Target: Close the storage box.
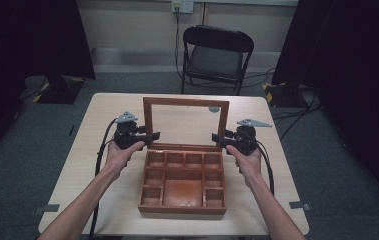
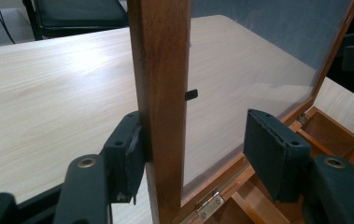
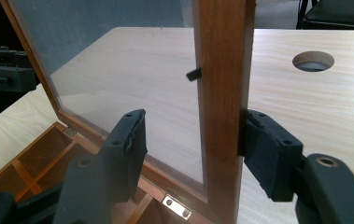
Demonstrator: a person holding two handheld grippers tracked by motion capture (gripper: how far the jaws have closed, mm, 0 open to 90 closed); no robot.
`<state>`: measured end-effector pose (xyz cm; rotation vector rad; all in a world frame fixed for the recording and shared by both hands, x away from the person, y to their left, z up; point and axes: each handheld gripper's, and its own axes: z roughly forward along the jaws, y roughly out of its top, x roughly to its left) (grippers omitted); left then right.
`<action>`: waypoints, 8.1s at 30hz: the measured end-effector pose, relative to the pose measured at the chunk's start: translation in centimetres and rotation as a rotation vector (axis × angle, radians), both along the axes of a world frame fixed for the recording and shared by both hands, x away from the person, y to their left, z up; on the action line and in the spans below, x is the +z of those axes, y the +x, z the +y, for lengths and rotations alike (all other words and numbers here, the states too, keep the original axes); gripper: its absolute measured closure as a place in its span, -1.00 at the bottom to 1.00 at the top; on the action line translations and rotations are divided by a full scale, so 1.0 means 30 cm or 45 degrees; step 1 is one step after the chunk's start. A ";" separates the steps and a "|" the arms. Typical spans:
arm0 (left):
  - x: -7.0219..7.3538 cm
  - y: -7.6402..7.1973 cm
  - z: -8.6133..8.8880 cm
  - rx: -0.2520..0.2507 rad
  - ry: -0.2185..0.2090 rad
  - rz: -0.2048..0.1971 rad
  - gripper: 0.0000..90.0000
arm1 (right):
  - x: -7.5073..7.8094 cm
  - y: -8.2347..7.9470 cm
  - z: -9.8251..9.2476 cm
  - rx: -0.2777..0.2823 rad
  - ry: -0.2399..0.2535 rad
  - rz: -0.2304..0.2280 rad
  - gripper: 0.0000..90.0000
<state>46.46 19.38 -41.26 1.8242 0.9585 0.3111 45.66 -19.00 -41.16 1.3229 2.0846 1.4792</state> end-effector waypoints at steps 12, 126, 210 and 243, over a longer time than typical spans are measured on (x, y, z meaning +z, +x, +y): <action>0.028 -0.042 0.005 -0.017 -0.059 0.004 -0.18 | 0.016 -0.019 -0.002 0.013 0.041 0.011 -0.06; 0.066 -0.209 -0.022 -0.220 -0.026 -0.022 -0.64 | 0.370 -0.174 0.124 0.534 0.024 0.007 0.41; -0.052 -0.183 0.259 0.060 0.144 0.073 -0.58 | 0.207 -0.279 0.283 0.873 -0.162 0.296 0.83; -0.094 -0.169 0.260 0.057 0.184 0.166 -0.62 | 0.001 -0.293 0.202 0.647 -0.177 0.292 0.06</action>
